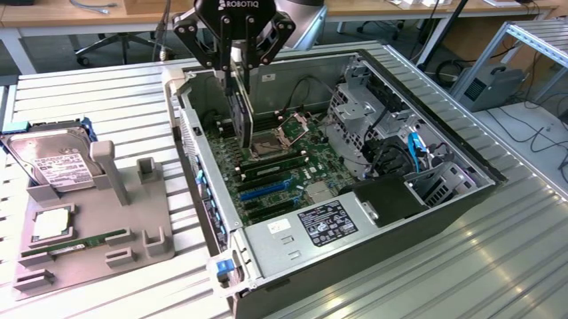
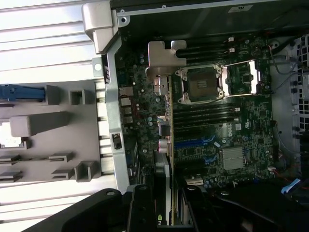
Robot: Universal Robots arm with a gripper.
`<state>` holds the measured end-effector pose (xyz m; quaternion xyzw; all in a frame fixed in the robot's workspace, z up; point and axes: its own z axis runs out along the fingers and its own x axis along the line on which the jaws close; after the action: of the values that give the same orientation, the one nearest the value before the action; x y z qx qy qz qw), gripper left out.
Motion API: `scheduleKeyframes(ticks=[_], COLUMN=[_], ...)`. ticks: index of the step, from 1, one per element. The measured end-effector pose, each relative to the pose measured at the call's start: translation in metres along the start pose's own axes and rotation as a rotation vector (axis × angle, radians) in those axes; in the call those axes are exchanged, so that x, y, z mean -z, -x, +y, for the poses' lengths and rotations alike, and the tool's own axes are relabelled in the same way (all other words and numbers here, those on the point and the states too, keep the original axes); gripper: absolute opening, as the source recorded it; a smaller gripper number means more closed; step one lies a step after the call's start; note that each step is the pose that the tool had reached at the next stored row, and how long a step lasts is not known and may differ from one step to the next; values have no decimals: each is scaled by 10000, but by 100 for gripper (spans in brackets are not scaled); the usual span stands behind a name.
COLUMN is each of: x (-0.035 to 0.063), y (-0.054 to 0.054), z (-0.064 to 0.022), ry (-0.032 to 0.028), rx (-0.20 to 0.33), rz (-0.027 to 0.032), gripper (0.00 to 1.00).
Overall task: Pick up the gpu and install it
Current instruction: 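Pick up the gpu and move the gpu toward the slot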
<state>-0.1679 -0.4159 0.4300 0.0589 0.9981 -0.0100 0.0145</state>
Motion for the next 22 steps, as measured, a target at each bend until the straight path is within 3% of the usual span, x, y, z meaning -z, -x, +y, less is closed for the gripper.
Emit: scheduleKeyframes(ticks=[22], x=[-72], y=[168], z=[21], ry=[-5], rx=[0], rz=[-2], gripper=[27])
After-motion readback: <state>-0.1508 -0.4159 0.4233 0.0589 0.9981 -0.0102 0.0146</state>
